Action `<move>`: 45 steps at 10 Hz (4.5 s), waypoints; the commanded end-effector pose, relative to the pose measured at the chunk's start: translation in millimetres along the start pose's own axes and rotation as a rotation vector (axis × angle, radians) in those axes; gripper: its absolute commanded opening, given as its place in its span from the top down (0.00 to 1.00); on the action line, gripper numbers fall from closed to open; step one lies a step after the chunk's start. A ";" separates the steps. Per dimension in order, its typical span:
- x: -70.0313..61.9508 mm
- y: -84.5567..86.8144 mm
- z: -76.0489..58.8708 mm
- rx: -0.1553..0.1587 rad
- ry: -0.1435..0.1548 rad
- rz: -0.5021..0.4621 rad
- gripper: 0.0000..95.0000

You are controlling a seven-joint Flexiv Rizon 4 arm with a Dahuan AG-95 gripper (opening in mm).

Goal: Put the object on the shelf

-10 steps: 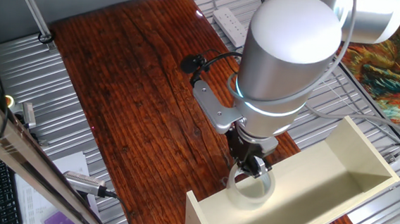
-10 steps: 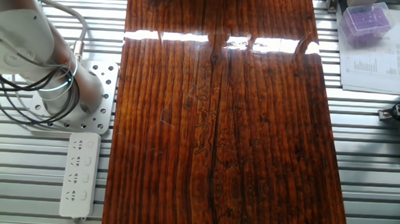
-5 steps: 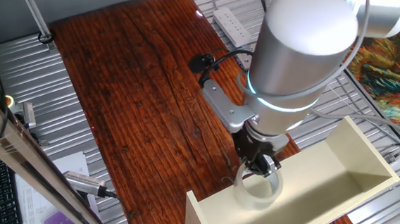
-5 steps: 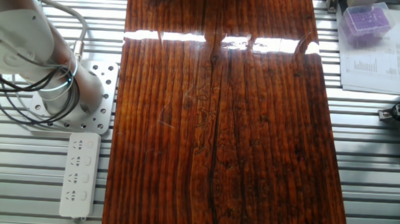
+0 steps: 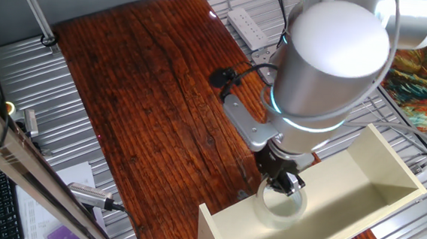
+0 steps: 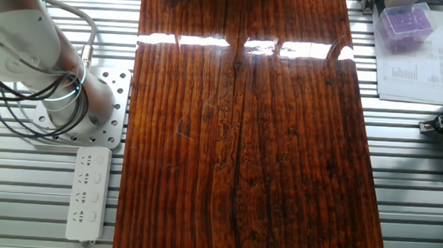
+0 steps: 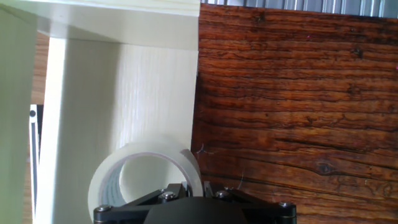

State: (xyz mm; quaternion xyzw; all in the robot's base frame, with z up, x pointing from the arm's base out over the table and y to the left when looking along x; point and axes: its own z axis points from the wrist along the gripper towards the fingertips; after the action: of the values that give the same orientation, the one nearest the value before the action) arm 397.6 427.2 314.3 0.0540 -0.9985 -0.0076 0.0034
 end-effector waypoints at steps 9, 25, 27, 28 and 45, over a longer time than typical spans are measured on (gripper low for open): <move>1.6 -0.7 0.1 0.012 0.007 -0.002 1.00; 2.7 2.2 2.9 0.021 0.006 0.016 1.00; 2.8 3.6 3.2 0.022 0.005 0.021 1.00; 2.8 3.6 3.2 0.022 0.006 0.020 1.00; -0.1 -1.2 -24.5 0.002 0.006 0.010 0.60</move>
State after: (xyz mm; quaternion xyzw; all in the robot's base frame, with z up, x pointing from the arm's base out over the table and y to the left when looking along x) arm 398.0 427.0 339.2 0.0500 -0.9987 -0.0073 0.0080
